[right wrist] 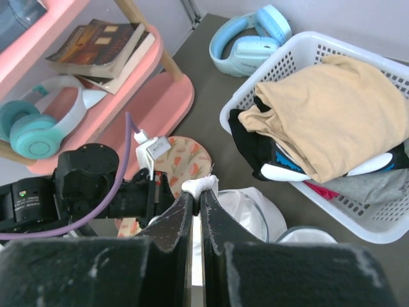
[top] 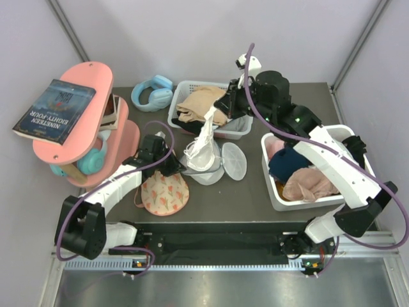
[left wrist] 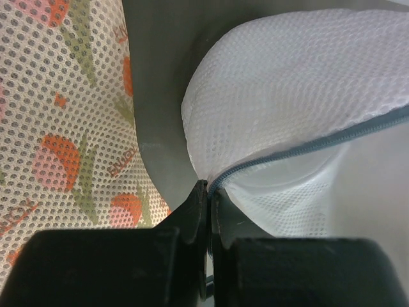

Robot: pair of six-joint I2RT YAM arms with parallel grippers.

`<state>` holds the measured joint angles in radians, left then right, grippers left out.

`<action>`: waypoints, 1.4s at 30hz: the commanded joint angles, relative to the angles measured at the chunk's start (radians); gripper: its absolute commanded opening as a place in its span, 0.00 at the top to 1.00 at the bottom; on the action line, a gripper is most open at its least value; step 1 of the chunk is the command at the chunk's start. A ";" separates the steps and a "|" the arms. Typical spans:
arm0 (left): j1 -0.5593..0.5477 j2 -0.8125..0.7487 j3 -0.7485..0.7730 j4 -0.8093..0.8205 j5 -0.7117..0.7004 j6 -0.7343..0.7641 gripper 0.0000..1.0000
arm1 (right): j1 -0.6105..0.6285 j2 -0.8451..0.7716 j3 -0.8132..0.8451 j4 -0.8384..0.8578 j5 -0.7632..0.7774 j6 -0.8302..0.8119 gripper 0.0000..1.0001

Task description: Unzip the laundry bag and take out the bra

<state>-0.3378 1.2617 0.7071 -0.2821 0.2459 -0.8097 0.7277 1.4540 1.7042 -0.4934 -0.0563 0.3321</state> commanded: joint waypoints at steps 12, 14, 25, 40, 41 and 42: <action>-0.006 -0.015 0.057 0.011 -0.022 0.013 1.00 | -0.085 -0.099 0.086 0.049 -0.031 0.028 1.00; -0.006 -0.025 0.072 -0.006 -0.037 0.021 1.00 | -0.114 -0.110 0.098 0.032 -0.027 0.016 1.00; -0.003 -0.051 0.095 -0.069 -0.074 0.050 1.00 | -0.434 -0.176 0.232 -0.128 0.012 -0.102 1.00; -0.004 0.016 0.114 -0.026 -0.033 0.056 1.00 | -0.600 -0.360 0.178 -0.272 0.372 -0.140 1.00; -0.004 0.022 0.121 -0.026 -0.027 0.060 1.00 | -0.599 -0.375 0.152 -0.269 0.395 -0.133 1.00; -0.004 0.027 0.123 -0.026 -0.025 0.061 1.00 | -0.599 -0.391 0.120 -0.266 0.412 -0.122 1.00</action>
<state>-0.3408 1.2659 0.7811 -0.3504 0.1986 -0.7715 0.1394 1.1210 1.9110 -0.7513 0.2085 0.1825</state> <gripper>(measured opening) 0.023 0.019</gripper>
